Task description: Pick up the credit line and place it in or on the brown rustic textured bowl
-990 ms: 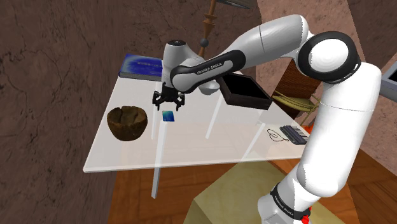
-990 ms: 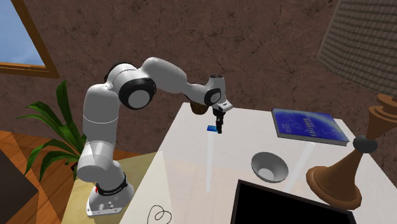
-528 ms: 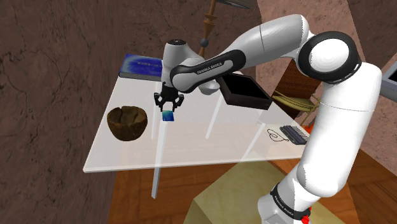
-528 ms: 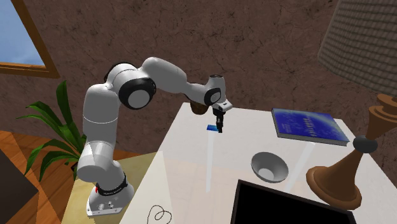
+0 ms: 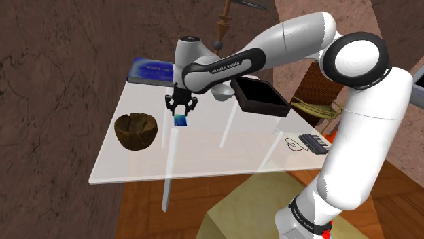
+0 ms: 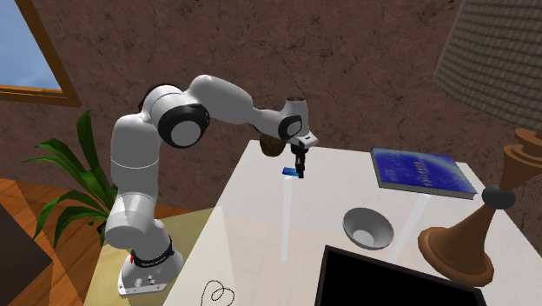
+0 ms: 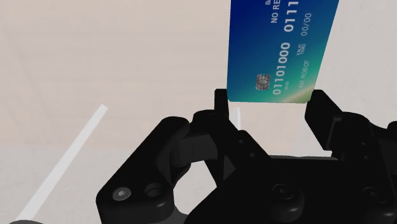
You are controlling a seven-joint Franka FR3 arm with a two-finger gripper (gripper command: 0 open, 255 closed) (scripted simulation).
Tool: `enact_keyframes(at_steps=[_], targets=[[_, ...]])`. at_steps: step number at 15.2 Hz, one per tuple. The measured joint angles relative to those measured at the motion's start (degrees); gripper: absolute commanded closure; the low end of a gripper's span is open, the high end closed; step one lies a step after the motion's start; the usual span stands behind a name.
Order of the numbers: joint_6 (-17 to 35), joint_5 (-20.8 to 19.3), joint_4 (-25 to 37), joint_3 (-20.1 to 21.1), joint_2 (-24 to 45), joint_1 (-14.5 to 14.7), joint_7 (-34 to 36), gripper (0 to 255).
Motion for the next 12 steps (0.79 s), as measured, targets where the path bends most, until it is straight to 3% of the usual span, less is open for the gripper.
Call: enact_keyframes(at_steps=[12], targets=[[-7.6,2.9,4.2,0.9,-3.9,-0.6,-2.7,255]])
